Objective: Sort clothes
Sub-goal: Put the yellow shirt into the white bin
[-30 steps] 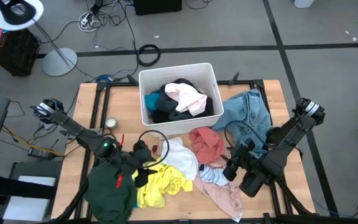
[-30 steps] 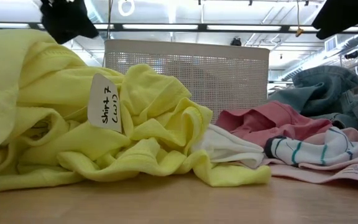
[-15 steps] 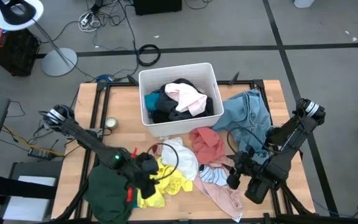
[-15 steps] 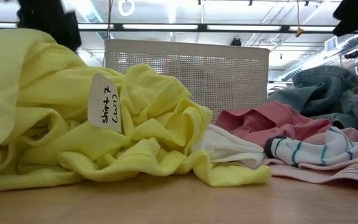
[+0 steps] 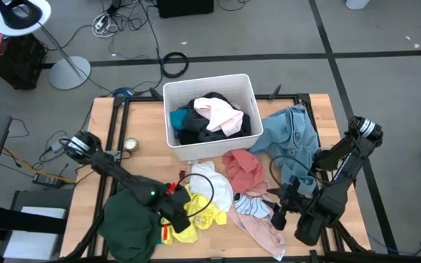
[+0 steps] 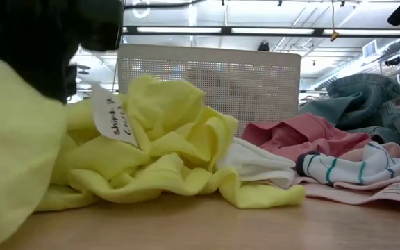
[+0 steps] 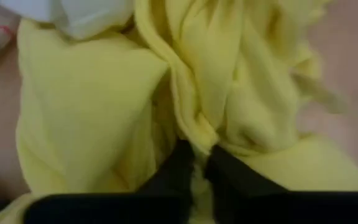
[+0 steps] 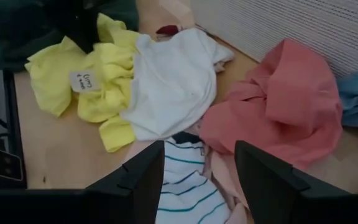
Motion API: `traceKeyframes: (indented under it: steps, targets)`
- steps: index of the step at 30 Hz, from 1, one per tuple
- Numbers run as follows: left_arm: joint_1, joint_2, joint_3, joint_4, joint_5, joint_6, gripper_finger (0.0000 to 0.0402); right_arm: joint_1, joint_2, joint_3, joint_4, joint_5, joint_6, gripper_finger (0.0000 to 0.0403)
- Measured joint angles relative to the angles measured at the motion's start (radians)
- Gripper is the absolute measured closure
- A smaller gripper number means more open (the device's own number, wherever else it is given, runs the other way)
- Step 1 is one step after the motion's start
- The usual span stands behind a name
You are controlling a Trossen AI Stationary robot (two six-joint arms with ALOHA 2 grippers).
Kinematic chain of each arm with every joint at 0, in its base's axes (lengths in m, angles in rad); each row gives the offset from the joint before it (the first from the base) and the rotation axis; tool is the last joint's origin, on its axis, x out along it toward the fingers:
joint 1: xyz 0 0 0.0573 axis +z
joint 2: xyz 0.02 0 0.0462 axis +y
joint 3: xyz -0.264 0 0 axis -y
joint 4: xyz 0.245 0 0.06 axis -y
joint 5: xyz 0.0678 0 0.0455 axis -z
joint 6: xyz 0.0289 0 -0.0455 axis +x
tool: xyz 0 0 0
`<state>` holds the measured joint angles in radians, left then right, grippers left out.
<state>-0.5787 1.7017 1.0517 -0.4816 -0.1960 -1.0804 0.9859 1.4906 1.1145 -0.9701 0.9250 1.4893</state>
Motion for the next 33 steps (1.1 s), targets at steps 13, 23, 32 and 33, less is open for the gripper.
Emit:
traceKeyframes:
  steps: [13,23,32,33]
  targets:
    - [-0.01,-0.33,-0.001,0.0,-0.136,0.04,0.0396,0.015,0.172,0.0,0.023,-0.019,0.077,0.0209]
    - [0.042,-0.466,0.186,-0.167,-0.302,0.224,0.0398,0.009,0.15,-0.145,0.315,0.012,-0.01,0.0245]
    - [0.252,-0.458,0.534,-0.257,-0.4,0.531,0.0398,-0.079,0.143,-0.308,0.71,-0.074,-0.187,0.0255]
    - [0.283,-0.458,0.565,-0.247,-0.41,0.566,0.0398,-0.09,0.143,-0.317,0.754,-0.088,-0.226,0.0255]
